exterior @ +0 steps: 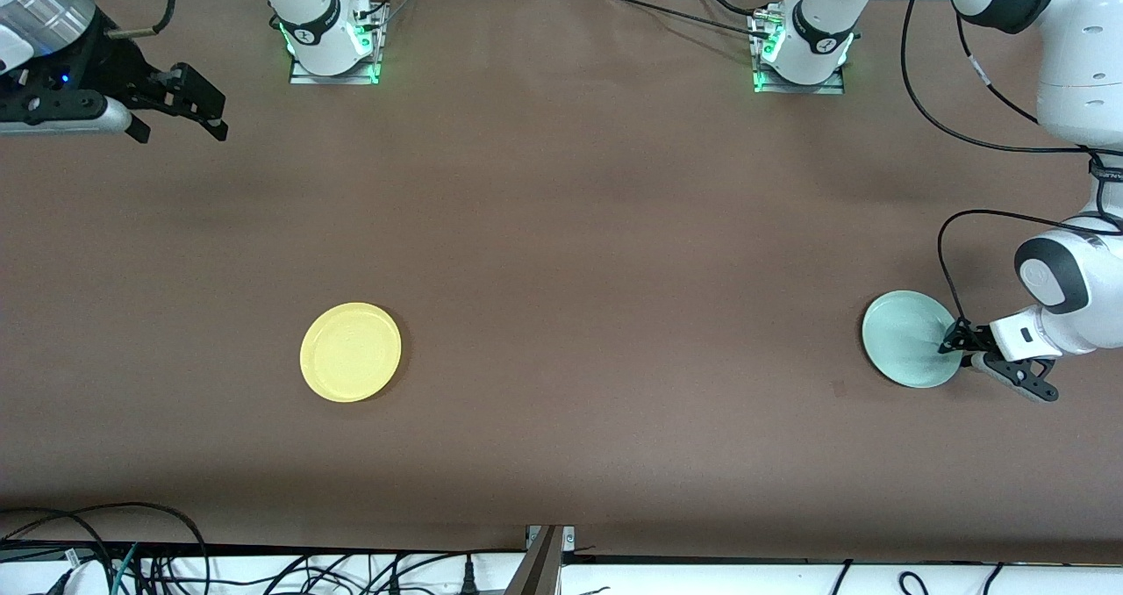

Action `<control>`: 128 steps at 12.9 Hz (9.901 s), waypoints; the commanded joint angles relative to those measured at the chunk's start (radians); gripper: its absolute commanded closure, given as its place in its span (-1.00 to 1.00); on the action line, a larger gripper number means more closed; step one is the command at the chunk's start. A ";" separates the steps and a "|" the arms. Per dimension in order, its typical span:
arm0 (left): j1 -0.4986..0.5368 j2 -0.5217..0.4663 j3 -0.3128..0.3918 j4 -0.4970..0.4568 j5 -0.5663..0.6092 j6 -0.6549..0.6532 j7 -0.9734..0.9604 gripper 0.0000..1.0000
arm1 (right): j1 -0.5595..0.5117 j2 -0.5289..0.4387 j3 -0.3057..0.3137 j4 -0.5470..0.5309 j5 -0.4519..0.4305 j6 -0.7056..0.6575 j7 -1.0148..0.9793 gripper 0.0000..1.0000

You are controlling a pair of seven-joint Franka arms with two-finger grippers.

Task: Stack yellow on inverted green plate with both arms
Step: 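Grasp the green plate rim with the left gripper and lift it, then carry the green plate toward the table middle, flipping it over, then lower the inverted green plate onto the table and release it, then reach the right gripper to the yellow plate rim while the left gripper withdraws, then grasp the yellow plate rim with the right gripper and lift it, then carry the yellow plate onto the inverted green plate, then lower the yellow plate onto the green plate and open the right gripper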

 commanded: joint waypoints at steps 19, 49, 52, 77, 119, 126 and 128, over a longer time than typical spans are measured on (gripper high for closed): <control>-0.626 -0.248 -0.024 0.196 0.619 -0.406 -0.612 1.00 | 0.009 0.006 0.051 -0.044 0.008 -0.023 -0.008 -1.00; -1.036 0.030 -0.004 0.464 0.376 -0.366 -1.877 -1.00 | -0.006 0.131 -0.011 -0.040 -0.011 0.042 -0.095 -1.00; -0.903 -0.089 -0.004 0.450 0.382 -0.568 -1.861 -1.00 | -0.009 0.261 -0.014 -0.038 -0.034 0.177 -0.108 -1.00; -0.302 -0.826 -0.099 -0.156 0.315 -0.517 -0.986 -1.00 | -0.095 0.877 -0.011 0.123 0.036 0.777 -0.238 0.11; -0.258 -0.819 -0.097 -0.153 0.230 -0.558 -0.917 -1.00 | 0.294 0.687 0.328 -0.148 0.114 1.013 0.566 1.00; -0.259 -0.817 -0.099 -0.153 0.230 -0.566 -0.917 -1.00 | 0.351 0.739 0.263 -0.142 0.102 1.101 0.566 1.00; -0.259 -0.817 -0.100 -0.153 0.230 -0.566 -0.917 -1.00 | 0.362 0.750 0.247 -0.139 0.102 1.118 0.566 1.00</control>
